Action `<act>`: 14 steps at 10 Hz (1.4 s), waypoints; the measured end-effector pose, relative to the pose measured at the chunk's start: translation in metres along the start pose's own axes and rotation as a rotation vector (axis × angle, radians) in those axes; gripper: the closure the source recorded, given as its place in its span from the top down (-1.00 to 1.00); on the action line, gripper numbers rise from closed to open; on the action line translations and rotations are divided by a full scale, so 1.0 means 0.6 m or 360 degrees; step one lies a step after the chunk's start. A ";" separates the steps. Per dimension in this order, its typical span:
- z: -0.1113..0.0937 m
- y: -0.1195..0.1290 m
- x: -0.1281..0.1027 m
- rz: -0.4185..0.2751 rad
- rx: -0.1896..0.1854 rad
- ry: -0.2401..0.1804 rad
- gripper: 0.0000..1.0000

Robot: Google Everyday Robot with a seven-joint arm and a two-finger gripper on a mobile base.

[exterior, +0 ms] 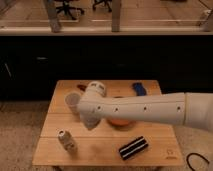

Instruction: Knock the bottle over

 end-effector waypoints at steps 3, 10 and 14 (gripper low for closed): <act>0.011 -0.007 -0.013 -0.0038 0.0015 -0.0017 -0.96; 0.046 -0.069 -0.109 -0.0152 0.0037 -0.0027 -0.96; 0.060 -0.113 -0.148 -0.0147 0.0080 -0.0034 -0.96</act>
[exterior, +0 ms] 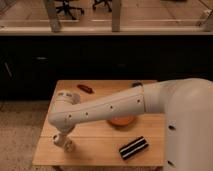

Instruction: Knock the bottle over

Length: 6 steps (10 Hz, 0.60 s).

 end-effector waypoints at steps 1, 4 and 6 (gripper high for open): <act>0.002 -0.003 0.003 0.0006 0.0009 0.0000 -0.96; 0.001 0.001 0.021 0.0036 0.0050 0.0007 -0.96; 0.005 -0.018 0.008 0.0042 0.0072 0.0001 -0.96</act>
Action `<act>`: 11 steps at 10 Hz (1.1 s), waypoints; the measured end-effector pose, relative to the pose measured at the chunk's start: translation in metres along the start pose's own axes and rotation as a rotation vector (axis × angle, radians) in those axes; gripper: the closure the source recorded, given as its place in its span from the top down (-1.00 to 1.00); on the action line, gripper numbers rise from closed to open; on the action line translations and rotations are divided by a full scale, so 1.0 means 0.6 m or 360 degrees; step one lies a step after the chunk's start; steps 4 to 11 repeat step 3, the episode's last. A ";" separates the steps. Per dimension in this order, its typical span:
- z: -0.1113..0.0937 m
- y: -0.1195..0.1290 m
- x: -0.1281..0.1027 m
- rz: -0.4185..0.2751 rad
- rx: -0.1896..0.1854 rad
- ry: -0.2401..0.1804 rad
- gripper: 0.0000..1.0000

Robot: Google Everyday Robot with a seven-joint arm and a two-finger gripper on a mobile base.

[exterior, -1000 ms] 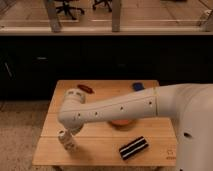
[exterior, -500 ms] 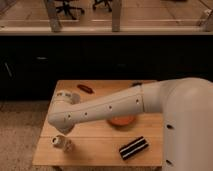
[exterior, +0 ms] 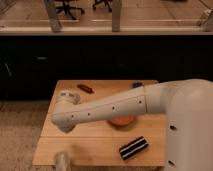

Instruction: Knock the bottle over

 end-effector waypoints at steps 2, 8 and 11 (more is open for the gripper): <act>0.002 -0.003 0.000 0.0013 0.0023 0.0003 -0.96; 0.000 0.002 -0.004 0.0022 0.0035 0.0002 -0.96; 0.000 0.002 -0.004 0.0022 0.0035 0.0002 -0.96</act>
